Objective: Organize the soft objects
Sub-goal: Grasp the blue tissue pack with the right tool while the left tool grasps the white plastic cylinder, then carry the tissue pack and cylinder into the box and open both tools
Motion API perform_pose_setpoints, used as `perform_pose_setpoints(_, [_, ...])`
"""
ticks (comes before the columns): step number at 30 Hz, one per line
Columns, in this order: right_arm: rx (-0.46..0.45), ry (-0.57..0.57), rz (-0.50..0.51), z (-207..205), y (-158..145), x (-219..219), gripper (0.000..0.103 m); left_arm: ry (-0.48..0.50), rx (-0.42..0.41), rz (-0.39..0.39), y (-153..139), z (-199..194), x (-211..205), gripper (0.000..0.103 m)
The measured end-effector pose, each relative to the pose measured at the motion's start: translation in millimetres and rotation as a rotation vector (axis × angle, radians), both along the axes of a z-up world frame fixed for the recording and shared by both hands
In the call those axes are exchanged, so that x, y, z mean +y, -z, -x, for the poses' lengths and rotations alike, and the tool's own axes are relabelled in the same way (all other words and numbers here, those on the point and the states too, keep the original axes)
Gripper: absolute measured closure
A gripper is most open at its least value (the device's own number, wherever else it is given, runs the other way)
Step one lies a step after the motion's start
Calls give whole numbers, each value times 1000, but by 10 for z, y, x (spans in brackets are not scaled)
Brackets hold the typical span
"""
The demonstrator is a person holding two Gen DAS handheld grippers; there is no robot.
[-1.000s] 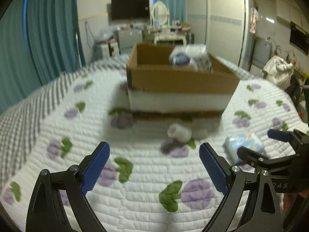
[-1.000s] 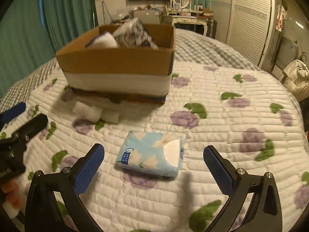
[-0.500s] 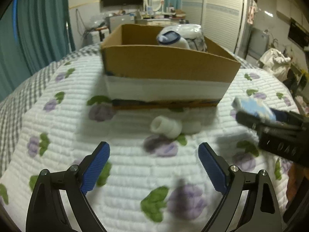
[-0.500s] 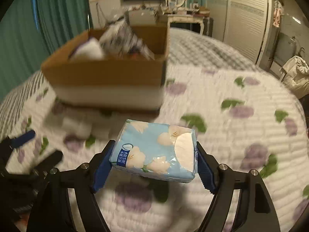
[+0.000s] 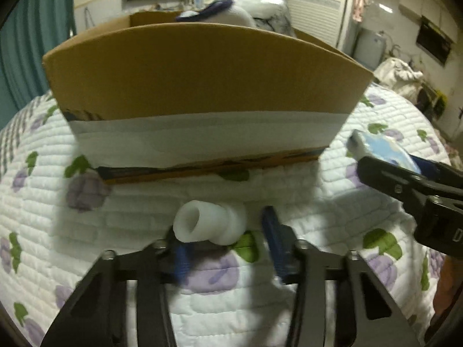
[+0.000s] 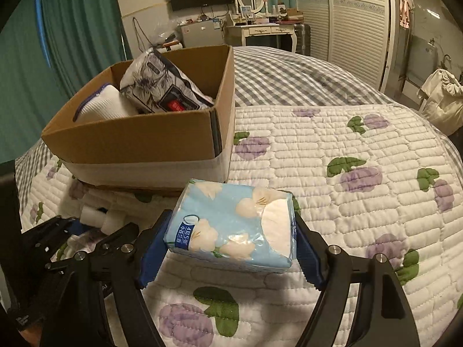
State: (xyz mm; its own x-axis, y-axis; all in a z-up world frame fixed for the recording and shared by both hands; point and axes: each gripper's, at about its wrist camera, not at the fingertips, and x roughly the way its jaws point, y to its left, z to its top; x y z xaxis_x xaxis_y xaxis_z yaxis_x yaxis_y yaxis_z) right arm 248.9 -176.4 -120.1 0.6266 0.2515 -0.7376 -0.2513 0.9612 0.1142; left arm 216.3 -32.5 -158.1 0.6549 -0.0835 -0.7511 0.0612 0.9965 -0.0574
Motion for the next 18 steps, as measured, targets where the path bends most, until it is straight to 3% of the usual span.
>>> perform_pose_setpoints(3, [-4, -7, 7, 17, 3, 24, 26, -5, -7, -23, -25, 69, -3, 75])
perform_pose_setpoints(10, [-36, -13, 18, 208, -168, 22, 26, -8, -28, 2, -235, 366, 116, 76])
perform_pose_setpoints(18, [-130, -44, 35, 656, -681, 50, 26, -4, -131, -7, -820, 742, 138, 76])
